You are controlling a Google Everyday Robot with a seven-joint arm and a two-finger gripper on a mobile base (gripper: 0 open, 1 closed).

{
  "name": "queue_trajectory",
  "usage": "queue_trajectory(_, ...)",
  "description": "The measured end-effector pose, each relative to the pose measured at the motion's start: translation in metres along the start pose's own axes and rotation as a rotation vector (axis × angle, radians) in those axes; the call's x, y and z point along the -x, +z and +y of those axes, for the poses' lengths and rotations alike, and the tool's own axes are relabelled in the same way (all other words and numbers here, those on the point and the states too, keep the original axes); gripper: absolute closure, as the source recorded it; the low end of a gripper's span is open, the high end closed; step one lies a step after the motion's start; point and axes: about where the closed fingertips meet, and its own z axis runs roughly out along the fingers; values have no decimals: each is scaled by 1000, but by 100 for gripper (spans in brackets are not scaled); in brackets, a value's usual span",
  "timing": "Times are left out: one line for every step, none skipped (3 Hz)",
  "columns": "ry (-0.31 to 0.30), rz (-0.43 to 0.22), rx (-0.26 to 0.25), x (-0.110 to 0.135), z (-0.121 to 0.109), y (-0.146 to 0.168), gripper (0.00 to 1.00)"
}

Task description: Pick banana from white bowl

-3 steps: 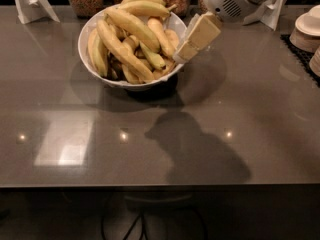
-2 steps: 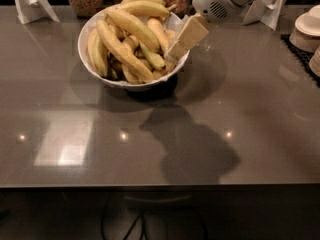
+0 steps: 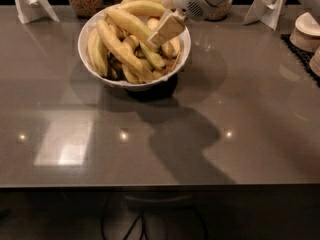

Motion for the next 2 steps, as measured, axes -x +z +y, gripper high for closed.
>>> queue_trajectory(-6, -22, 11, 9, -5, 16, 37)
queue_trajectory(-7, -41, 24, 17, -8, 30, 37)
